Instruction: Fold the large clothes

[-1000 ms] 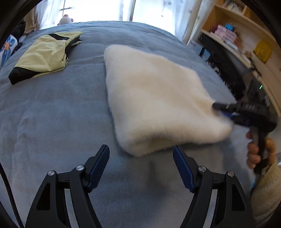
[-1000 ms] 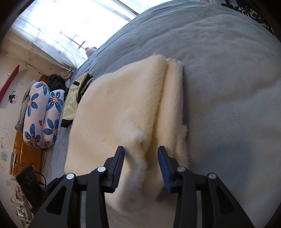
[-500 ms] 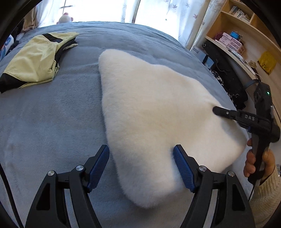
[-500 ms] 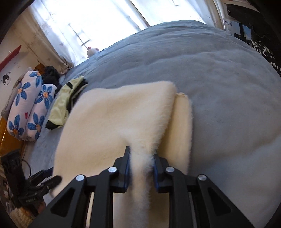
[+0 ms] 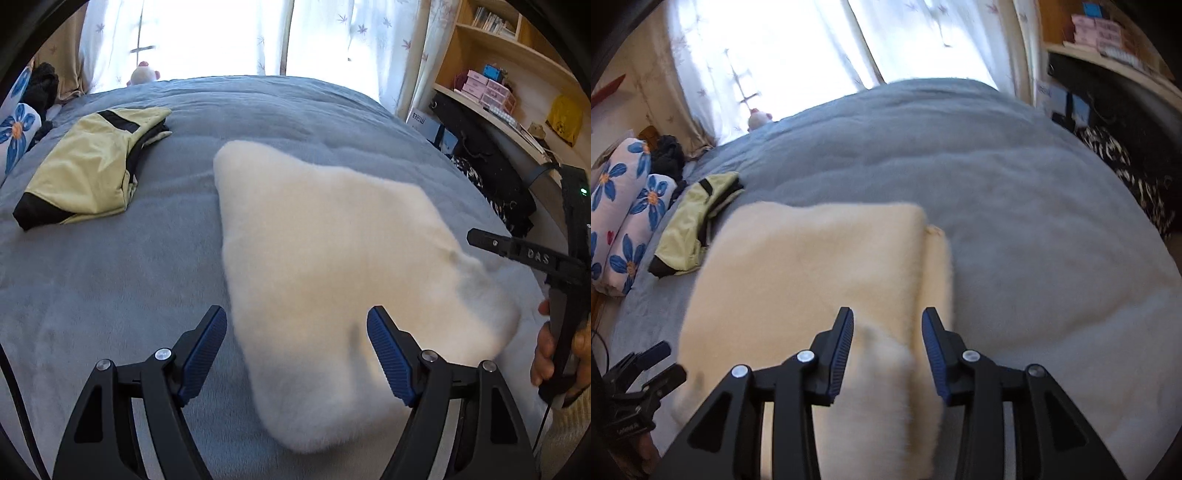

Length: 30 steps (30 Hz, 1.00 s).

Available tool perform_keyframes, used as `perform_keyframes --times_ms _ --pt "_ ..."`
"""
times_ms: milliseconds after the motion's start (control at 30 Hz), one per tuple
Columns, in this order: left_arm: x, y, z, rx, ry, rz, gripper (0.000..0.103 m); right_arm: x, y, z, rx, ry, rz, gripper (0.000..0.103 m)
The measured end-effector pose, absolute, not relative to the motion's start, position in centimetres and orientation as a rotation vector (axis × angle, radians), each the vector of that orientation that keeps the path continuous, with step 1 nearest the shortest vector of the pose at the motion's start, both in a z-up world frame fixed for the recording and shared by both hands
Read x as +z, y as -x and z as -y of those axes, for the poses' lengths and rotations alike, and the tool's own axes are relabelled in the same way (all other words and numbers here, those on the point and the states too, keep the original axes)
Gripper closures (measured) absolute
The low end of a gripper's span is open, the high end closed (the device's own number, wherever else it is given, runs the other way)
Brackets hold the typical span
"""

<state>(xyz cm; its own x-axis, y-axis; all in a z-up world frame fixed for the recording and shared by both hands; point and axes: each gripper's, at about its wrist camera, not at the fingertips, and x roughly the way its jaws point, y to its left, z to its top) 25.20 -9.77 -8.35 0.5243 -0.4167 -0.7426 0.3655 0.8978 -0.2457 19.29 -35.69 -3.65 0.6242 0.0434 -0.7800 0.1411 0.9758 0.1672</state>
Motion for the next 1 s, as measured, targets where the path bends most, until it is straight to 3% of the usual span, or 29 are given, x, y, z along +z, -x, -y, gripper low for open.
perform_keyframes --times_ms 167,333,500,667,867,1000 --pt "-9.5 -28.0 11.2 -0.458 0.081 -1.016 0.026 -4.1 -21.1 31.6 0.003 -0.157 -0.936 0.064" --pt "-10.4 -28.5 12.2 -0.439 0.053 -1.016 0.013 -6.8 -21.7 31.2 -0.029 -0.104 -1.016 0.065" --pt "-11.3 -28.6 11.6 -0.458 0.072 -1.049 0.007 -7.1 -20.3 33.3 -0.010 -0.137 -0.999 0.077" --pt "-11.6 -28.6 11.0 -0.462 0.095 -1.074 0.007 -6.6 -18.9 33.4 -0.018 -0.149 -0.982 0.077" --pt "-11.0 -27.7 11.0 -0.456 0.074 -1.087 0.007 -6.0 -17.7 32.6 -0.057 -0.090 -0.996 0.073" --pt "-10.4 -27.0 10.6 -0.438 0.044 -1.093 0.007 -5.2 -16.4 32.2 -0.076 -0.056 -0.991 0.061"
